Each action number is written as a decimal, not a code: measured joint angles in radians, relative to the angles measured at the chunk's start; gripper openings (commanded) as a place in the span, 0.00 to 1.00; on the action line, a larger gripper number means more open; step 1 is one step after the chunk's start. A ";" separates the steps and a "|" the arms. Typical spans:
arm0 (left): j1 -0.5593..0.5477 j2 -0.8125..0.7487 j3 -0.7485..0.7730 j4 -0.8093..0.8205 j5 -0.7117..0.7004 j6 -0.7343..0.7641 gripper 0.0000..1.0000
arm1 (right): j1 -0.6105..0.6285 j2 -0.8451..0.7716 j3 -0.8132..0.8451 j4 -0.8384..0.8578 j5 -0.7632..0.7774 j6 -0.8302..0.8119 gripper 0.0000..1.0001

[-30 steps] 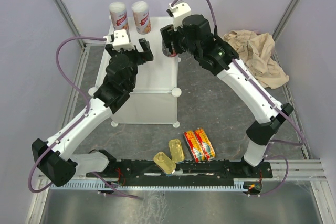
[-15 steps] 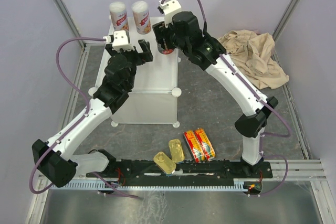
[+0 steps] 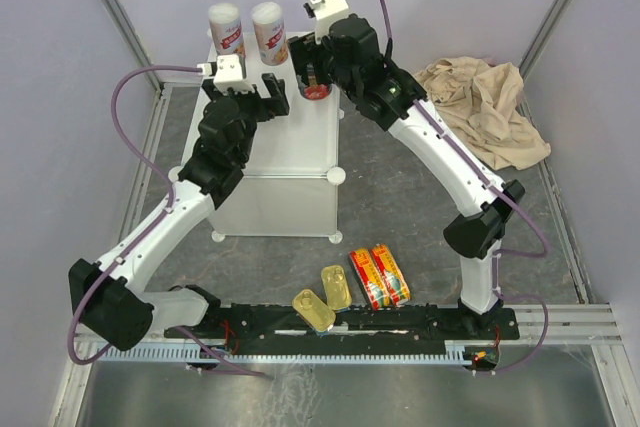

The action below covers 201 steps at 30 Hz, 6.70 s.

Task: Place and organize the canned foods onto the counter
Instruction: Place the canned food on the counter, then adjust the canned food at the counter, then pick up the canned food from the center of the board.

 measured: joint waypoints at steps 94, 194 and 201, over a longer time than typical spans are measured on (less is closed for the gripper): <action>-0.176 0.288 0.150 0.166 -0.072 0.105 0.82 | -0.014 -1.046 -1.180 0.388 0.148 0.191 0.97; -0.028 0.621 0.549 0.044 0.105 0.105 0.99 | -0.014 -1.049 -1.213 0.380 0.166 0.172 0.98; -0.028 0.614 0.535 0.041 0.103 0.105 1.00 | -0.014 -1.049 -1.213 0.380 0.166 0.174 0.97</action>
